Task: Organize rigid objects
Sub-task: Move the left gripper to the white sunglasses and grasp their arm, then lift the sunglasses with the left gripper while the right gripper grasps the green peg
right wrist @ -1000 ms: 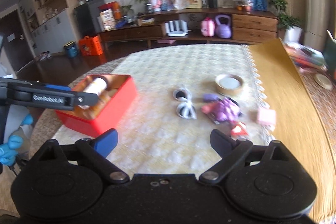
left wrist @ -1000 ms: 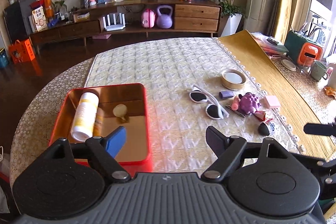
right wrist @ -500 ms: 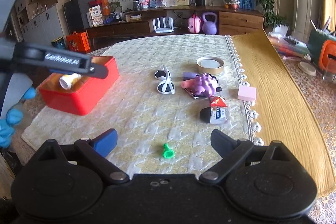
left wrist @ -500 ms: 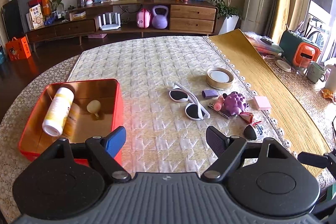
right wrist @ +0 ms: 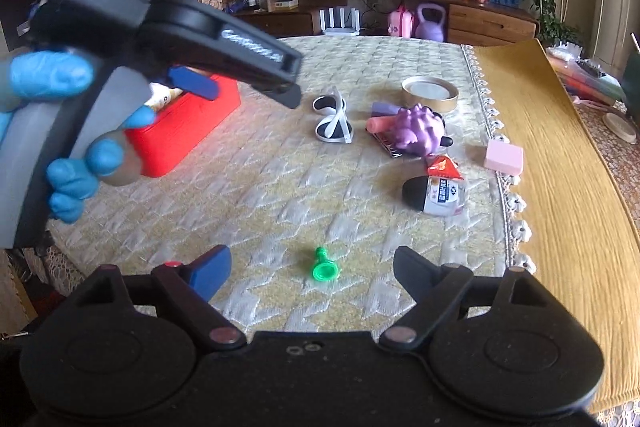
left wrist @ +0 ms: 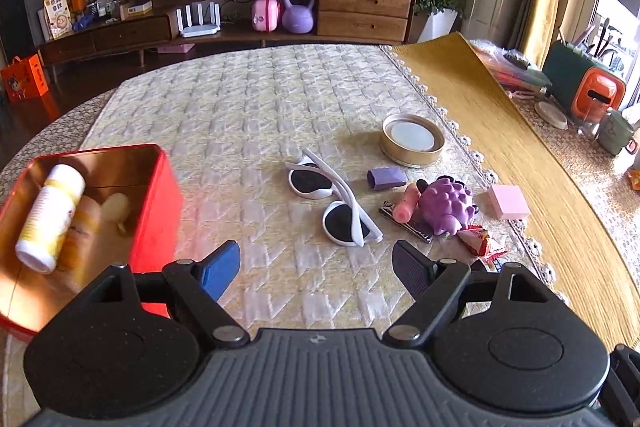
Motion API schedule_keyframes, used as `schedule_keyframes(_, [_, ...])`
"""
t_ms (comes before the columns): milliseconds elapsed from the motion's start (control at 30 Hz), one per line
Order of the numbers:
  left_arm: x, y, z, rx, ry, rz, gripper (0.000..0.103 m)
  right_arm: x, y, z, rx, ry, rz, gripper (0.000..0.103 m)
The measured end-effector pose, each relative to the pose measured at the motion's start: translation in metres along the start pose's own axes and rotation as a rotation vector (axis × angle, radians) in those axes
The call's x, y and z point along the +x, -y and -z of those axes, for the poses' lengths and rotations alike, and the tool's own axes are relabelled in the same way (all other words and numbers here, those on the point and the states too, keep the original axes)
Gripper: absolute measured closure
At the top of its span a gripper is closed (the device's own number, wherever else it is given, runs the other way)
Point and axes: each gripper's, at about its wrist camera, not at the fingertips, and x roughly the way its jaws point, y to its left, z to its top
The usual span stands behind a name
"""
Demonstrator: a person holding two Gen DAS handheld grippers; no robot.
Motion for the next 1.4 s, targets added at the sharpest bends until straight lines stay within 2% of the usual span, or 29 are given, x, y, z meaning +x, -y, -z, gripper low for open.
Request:
schedule_keyframes(200, [0.037,0.013,-0.008,0.0,-0.061,-0.001,0.02,0.012,0.003,0.001,-0.021,-0.025,-0.028,0.026])
schedule_keyframes(533, [0.077,0.022,-0.014,-0.014,-0.089,-0.014,0.02,0.021,0.001,0.002,-0.068,-0.045,-0.062,0.04])
schedule_keyframes(833, [0.095,0.02,-0.013,-0.045,-0.097,-0.028,0.02,0.026,0.004,0.003,-0.067,-0.054,-0.07,0.051])
schedule_keyframes(1200, [0.101,0.026,-0.013,-0.004,-0.063,-0.062,0.021,0.026,0.001,0.005,-0.092,-0.045,-0.051,0.061])
schedule_keyframes(1300, [0.099,0.028,-0.013,0.009,-0.046,-0.061,0.034,0.025,0.0,0.005,-0.102,-0.043,-0.039,0.065])
schedule_keyframes(1367, [0.097,0.029,-0.012,0.024,-0.039,-0.051,0.049,0.025,0.0,0.005,-0.104,-0.042,-0.033,0.067])
schedule_keyframes(1400, [0.097,0.03,-0.013,0.03,-0.038,-0.048,0.052,0.025,0.0,0.005,-0.102,-0.043,-0.032,0.069])
